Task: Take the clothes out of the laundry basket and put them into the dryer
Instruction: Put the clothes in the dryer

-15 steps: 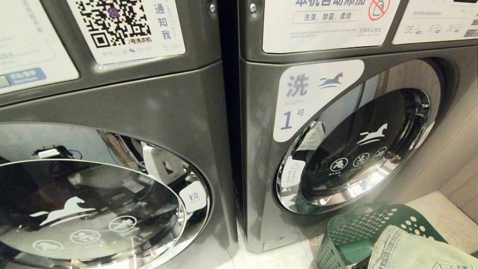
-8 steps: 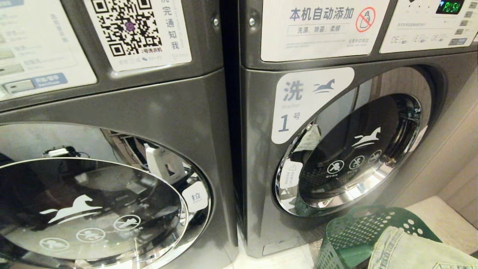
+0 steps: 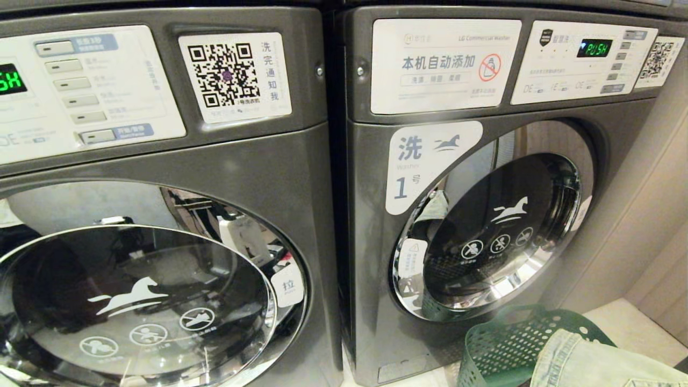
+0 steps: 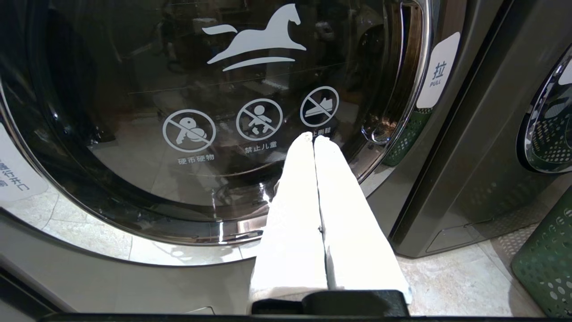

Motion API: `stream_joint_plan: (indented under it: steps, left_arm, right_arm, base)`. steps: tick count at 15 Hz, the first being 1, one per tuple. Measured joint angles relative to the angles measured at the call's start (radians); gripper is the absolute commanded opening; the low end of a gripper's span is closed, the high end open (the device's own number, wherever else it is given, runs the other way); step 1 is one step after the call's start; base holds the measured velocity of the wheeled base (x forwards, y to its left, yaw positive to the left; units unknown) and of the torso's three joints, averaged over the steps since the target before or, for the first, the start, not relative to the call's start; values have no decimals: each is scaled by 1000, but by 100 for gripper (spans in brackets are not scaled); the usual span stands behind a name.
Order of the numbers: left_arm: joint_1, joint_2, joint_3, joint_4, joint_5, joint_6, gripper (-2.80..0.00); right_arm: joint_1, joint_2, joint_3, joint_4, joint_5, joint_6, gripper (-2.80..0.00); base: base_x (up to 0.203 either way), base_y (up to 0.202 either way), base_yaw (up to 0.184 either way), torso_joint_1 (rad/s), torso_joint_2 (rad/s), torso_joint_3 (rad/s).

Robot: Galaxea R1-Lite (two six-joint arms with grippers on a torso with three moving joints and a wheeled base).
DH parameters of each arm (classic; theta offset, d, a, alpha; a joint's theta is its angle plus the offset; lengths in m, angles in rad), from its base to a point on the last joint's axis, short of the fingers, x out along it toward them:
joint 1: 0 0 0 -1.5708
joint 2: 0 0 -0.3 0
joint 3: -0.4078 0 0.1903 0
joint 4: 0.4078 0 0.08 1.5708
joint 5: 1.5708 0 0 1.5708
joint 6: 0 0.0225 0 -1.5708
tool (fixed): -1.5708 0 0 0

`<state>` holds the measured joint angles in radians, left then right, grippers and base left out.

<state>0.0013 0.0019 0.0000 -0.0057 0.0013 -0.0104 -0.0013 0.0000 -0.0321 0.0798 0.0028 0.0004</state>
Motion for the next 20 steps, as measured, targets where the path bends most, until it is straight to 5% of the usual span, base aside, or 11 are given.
stream_joint_plan:
  steps: [9,14,20]
  left_arm:
    - [0,0,0,0,0,0,-280]
    - [0,0,0,0,0,0,-280]
    - [0,0,0,0,0,0,-280]
  right_arm:
    - [0,0,1,0,4,-4,-280]
    - [0,0,1,1,47,-115,-280]
    - [0,0,1,1,51,-116,-280]
  base:
    - [0,0,0,0,0,3]
    - [0,0,0,0,0,0]
    - [2,-8,148,4,0,4]
